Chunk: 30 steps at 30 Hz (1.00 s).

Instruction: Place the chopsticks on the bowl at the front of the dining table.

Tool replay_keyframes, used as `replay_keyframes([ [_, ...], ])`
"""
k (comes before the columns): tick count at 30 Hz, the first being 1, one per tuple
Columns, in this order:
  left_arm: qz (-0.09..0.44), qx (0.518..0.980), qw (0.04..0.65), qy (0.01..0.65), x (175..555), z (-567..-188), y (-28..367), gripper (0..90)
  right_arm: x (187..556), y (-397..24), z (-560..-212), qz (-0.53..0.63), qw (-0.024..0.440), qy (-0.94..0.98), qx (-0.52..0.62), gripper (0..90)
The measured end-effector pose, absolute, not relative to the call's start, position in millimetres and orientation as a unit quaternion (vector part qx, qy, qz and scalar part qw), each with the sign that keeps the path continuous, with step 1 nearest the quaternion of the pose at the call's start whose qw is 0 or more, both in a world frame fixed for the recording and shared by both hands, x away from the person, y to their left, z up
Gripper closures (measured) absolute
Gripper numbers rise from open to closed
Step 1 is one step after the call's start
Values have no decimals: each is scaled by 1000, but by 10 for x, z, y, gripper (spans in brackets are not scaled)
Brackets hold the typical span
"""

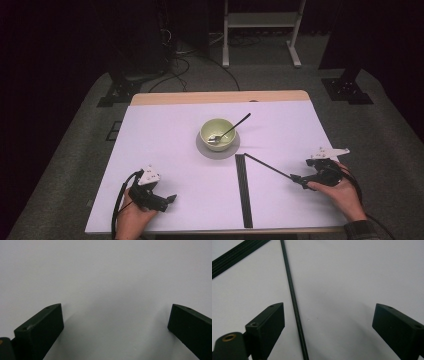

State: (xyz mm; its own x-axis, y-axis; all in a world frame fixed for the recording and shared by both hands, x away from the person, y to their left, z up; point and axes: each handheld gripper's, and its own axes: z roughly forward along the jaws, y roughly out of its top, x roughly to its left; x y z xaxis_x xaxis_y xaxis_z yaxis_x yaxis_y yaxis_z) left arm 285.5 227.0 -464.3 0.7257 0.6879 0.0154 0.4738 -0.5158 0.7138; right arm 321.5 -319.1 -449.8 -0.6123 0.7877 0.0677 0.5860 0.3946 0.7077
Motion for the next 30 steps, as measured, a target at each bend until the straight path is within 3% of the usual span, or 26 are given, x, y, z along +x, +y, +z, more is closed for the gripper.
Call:
replay_keyframes([
  [15,150,858,357,338,2856,-4642,2271,0,3277,-3052,-4448,363,135,833,395,149],
  [30,150,858,357,339,2855,-4642,2271,0,3320,-2955,-4429,372,134,838,375,331],
])
